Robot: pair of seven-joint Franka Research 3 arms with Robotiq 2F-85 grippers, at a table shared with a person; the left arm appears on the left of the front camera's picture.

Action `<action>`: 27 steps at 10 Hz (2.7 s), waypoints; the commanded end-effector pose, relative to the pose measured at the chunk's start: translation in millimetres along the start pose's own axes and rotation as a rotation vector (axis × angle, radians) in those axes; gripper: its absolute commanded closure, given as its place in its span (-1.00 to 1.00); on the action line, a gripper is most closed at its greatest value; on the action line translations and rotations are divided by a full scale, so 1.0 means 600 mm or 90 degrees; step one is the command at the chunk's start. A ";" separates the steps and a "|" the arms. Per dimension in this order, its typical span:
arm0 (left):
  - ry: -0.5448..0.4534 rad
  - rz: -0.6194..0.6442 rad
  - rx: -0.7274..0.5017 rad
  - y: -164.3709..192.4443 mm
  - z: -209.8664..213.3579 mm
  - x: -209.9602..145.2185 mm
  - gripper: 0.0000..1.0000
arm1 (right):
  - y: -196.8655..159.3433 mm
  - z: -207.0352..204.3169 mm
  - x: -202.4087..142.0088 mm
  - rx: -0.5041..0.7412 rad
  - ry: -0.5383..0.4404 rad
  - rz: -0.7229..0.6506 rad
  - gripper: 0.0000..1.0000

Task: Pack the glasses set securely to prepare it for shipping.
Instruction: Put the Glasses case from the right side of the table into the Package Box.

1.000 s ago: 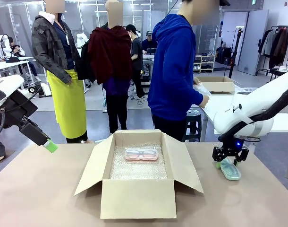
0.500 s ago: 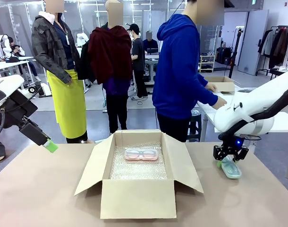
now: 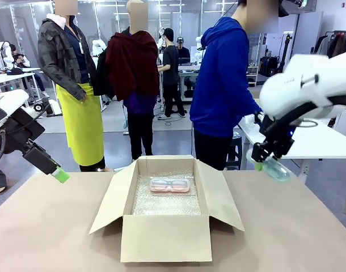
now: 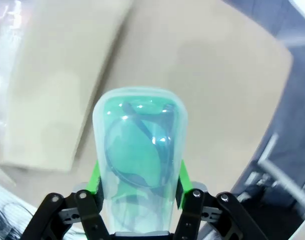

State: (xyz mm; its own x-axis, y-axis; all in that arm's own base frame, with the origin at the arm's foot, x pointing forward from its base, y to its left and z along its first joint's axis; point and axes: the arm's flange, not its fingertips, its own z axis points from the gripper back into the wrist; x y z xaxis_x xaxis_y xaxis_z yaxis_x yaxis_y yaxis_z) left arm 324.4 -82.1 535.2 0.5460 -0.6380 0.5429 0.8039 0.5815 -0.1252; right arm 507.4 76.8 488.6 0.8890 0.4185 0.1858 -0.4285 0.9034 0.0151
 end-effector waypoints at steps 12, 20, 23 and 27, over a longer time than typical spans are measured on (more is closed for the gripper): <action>-0.015 -0.011 -0.008 0.003 -0.001 -0.002 -1.00 | 0.460 -0.102 0.228 0.026 0.023 0.626 0.39; -0.015 -0.011 -0.008 0.003 -0.001 -0.002 -1.00 | 0.463 -0.304 0.227 0.066 0.104 0.620 0.39; -0.015 -0.011 -0.008 0.003 -0.001 -0.002 -1.00 | 0.467 -0.304 0.233 0.065 0.118 0.625 -1.00; -0.015 -0.011 -0.008 0.003 -0.001 -0.002 -1.00 | 0.458 -0.307 0.230 0.078 0.108 0.631 -1.00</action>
State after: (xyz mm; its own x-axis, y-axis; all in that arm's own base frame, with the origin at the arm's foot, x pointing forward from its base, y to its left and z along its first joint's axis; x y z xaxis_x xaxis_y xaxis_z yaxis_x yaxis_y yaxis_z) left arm 324.5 -82.2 535.3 0.5459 -0.6382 0.5428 0.8039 0.5815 -0.1248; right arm 543.3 399.9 339.7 0.1296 0.9913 0.0211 -0.9912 0.1290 0.0299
